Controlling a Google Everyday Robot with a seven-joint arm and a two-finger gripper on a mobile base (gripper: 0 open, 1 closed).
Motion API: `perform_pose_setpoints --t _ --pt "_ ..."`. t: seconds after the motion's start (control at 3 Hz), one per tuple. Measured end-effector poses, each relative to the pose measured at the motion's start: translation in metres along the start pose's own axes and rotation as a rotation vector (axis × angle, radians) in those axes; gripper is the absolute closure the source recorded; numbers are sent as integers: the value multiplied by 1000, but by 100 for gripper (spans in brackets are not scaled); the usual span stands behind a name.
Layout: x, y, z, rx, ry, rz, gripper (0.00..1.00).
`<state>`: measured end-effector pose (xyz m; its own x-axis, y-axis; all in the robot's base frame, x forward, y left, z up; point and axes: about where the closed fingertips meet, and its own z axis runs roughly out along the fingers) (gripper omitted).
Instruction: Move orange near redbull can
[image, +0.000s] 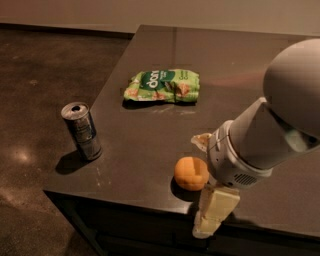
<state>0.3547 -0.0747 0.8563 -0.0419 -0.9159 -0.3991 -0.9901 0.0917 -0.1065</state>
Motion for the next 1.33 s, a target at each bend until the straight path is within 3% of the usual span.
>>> perform_pose_setpoints --t 0.33,0.67,1.33 --pt "-13 -4 11 12 -31 -28 0" --pt "-20 -14 16 32 -34 -41 18" --pt "-17 -39 13 81 -12 -61 64"
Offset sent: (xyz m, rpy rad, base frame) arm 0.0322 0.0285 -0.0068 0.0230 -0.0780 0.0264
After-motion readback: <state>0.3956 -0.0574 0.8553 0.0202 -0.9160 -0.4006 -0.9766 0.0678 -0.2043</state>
